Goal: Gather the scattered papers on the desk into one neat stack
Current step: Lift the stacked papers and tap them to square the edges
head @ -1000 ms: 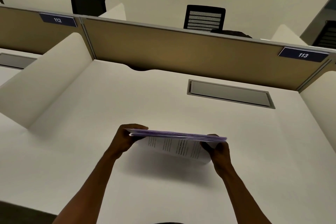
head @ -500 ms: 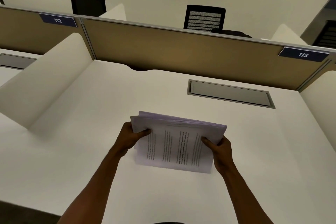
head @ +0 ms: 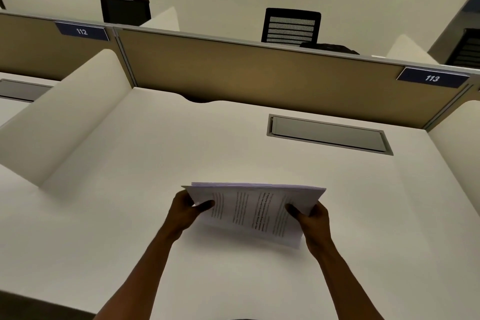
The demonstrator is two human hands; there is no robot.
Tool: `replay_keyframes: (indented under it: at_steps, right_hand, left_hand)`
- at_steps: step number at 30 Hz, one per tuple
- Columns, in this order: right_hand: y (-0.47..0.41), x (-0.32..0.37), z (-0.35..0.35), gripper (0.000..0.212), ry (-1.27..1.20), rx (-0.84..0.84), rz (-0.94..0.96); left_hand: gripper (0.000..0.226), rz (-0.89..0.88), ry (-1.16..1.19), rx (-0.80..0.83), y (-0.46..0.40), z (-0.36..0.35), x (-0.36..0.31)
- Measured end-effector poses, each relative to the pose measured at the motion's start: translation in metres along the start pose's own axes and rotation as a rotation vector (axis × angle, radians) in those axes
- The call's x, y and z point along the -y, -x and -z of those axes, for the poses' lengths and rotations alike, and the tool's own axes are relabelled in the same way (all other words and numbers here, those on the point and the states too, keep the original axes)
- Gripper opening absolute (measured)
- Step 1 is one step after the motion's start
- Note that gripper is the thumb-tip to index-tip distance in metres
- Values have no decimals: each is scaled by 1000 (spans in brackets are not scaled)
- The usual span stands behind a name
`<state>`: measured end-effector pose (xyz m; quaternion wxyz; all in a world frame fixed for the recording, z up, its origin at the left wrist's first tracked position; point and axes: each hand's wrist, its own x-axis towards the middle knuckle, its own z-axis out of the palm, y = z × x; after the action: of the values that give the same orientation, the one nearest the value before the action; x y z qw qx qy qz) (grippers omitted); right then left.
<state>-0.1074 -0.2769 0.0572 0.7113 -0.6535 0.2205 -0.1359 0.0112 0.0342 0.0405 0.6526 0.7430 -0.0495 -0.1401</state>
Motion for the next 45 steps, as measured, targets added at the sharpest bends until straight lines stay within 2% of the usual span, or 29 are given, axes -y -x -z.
replay_keyframes:
  at_steps: [4,13,16,18,20,27,31,35,38,41,45]
  right_hand:
    - [-1,9,-3,31,1,-14,4]
    - [2,14,-1,45,-42,42,79]
    - [2,8,-5,35,-52,22,12]
    - [1,9,-8,29,-51,0,0]
    - [1,12,-8,27,-38,-20,19]
    - [2,32,-4,28,-45,-22,140]
    - [2,25,-7,29,-56,-8,121]
    - [9,2,-4,51,-80,-17,47]
    - [12,-13,-4,41,-109,-19,-4]
    - [12,-12,-8,32,-90,-31,-18]
    - [8,-4,-5,38,-36,5,12]
  left_hand:
    - [27,16,-15,-90,0,-6,-3]
    - [41,-131,43,-10,2,7,-19]
    - [34,-118,23,-2,2,-4,-18]
    - [41,-80,43,-48,2,-8,-21]
    - [45,-74,67,-69,1,-10,-25]
    - [34,-185,95,-86,4,-12,-45]
    - [45,-136,145,-119,5,-12,-34]
    - [44,-80,102,-99,9,-11,-9]
    - [29,18,26,-102,11,-15,2]
    - [19,-2,-46,-119,12,-21,2]
    - [37,0,33,-116,12,-20,-4]
